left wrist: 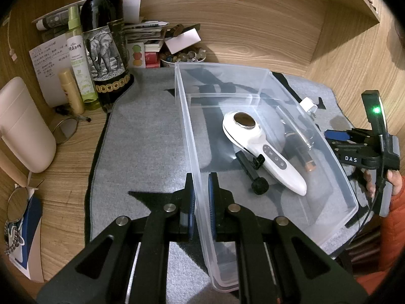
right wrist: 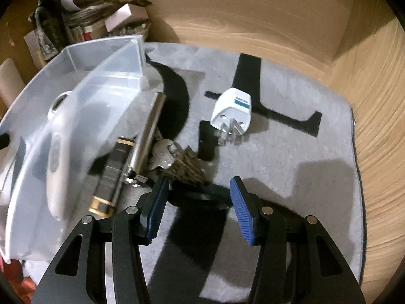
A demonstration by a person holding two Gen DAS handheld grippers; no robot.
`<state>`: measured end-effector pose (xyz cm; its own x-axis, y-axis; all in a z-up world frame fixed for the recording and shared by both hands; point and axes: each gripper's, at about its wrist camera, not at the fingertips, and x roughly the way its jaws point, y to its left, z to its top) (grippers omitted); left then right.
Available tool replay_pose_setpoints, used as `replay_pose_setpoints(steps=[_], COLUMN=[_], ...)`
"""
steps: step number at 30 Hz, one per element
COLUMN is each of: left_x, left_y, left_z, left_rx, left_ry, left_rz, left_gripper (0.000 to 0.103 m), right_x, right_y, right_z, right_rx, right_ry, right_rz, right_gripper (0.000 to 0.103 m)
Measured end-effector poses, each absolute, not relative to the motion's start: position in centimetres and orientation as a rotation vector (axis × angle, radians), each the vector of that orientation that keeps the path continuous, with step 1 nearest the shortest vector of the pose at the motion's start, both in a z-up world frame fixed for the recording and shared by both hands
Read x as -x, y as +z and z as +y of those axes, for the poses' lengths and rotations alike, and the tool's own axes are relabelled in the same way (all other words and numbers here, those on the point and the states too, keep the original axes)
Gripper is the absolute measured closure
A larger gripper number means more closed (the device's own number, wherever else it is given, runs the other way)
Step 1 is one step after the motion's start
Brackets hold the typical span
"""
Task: Organize rigid objects
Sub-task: 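Grasp the keyring with keys with the right tool and lift it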
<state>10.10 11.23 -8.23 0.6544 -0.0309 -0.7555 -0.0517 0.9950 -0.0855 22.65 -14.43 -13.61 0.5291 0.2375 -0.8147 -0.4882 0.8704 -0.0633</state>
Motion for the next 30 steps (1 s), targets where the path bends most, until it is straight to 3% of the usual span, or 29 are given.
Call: replay_pose_setpoints(steps=[9,11,12,30], left_x=[-10.1,-10.1,-10.1,-10.0], left_y=[-8.3,-8.3,-8.3,-8.2], left_z=[11.5,11.5,11.5,11.6], left_rx=[0.105,0.105,0.106,0.116], left_ry=[0.016,0.017,0.018,0.021], left_rz=[0.859,0.859,0.86,0.861], left_gripper=[0.094,0.094,0.094,0.094], right_x=[-23.7,-23.7,-23.7,-20.8], right_y=[-13.8,-13.7,-13.7,-7.2], right_z=[-13.4,-13.3,-13.2,-13.9], right_rx=[0.316,0.314,0.31,0.276], right_ry=[0.477,0.491,0.501,0.518], right_rz=[0.897,0.884,0.885,0.701], right_gripper=[0.056,0.064,0.073,0.073])
